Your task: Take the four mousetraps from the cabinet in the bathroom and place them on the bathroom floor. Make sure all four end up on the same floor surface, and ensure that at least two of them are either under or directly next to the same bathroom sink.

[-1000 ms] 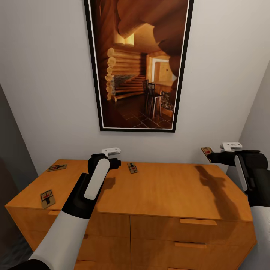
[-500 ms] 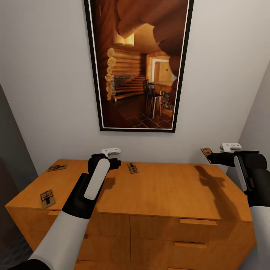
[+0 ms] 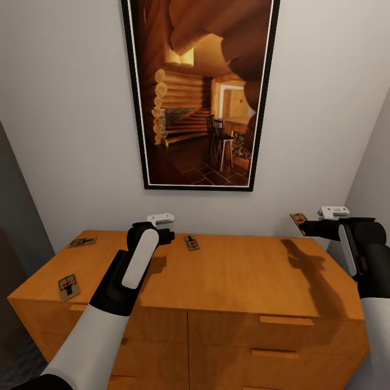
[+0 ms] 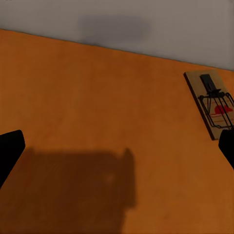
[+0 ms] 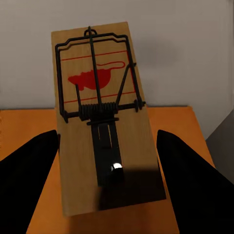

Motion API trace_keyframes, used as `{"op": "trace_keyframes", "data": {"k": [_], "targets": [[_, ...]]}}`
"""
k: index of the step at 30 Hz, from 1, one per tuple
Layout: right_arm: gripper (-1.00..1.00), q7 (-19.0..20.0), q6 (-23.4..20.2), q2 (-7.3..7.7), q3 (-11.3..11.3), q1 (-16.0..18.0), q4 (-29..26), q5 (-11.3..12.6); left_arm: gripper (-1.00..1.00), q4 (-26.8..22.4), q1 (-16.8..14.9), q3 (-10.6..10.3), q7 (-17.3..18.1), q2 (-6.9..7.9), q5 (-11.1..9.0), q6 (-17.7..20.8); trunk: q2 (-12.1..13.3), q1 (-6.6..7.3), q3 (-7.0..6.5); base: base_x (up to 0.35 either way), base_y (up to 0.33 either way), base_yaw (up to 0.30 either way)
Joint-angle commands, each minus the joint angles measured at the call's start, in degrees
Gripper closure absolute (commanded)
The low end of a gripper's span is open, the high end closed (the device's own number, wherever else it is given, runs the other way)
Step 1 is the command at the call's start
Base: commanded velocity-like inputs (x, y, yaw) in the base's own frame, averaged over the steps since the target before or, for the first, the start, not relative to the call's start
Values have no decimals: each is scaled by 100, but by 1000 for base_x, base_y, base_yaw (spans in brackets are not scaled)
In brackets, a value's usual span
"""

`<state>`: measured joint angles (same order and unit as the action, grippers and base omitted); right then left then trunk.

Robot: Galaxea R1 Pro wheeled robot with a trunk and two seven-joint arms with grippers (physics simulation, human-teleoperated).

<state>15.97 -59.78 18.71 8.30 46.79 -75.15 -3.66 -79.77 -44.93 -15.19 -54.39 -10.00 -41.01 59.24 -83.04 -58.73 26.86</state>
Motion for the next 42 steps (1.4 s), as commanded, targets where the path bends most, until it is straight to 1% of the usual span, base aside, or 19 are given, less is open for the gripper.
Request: {"op": "trace_keyframes", "data": {"k": [1, 6, 7, 8, 11, 12, 15, 18, 42], "targets": [[100, 48, -22, -1, 23, 5, -16, -34, -100, -4, -6, -10, -61, 0, -51, 25, -4, 0, 7, 0, 0, 0], [100, 53, -22, -6, 49, 6, -43, -25, -100, -2, -7, -12, -68, 11, -56, 45, -4, 0, 7, 0, 0, 0], [100, 54, -22, -6, 51, 6, -45, -24, -100, -1, -7, -10, -69, 35, -57, 46, -4, 0, 7, 0, 0, 0], [100, 54, -22, -6, 50, 6, -47, -24, -100, 1, -7, -4, -68, 93, -63, 49, -4, 0, 7, 0, 0, 0], [100, 55, -22, -10, 50, 6, -50, -22, -100, 5, -7, 2, -60, 204, -68, 51, -4, 0, 7, 0, 0, 0], [100, 55, -22, -12, 49, 6, -51, -22, -100, 8, -5, 4, -54, 268, -70, 51, -4, 0, 7, 0, 0, 0], [100, 55, -22, -15, 49, 6, -51, -21, -100, 11, -6, 6, -49, 338, -67, 52, -4, 0, 7, 0, 0, 25], [100, 55, -22, -15, 48, 6, -52, -20, -100, 11, -7, 6, -47, 369, -66, 53, -4, 0, 7, 0, 0, 97], [100, 55, -22, -24, 24, 6, -52, -11, -100, 5, -7, 7, -63, 393, -63, 49, -4, 0, 7, 0, 0, 252]]}}
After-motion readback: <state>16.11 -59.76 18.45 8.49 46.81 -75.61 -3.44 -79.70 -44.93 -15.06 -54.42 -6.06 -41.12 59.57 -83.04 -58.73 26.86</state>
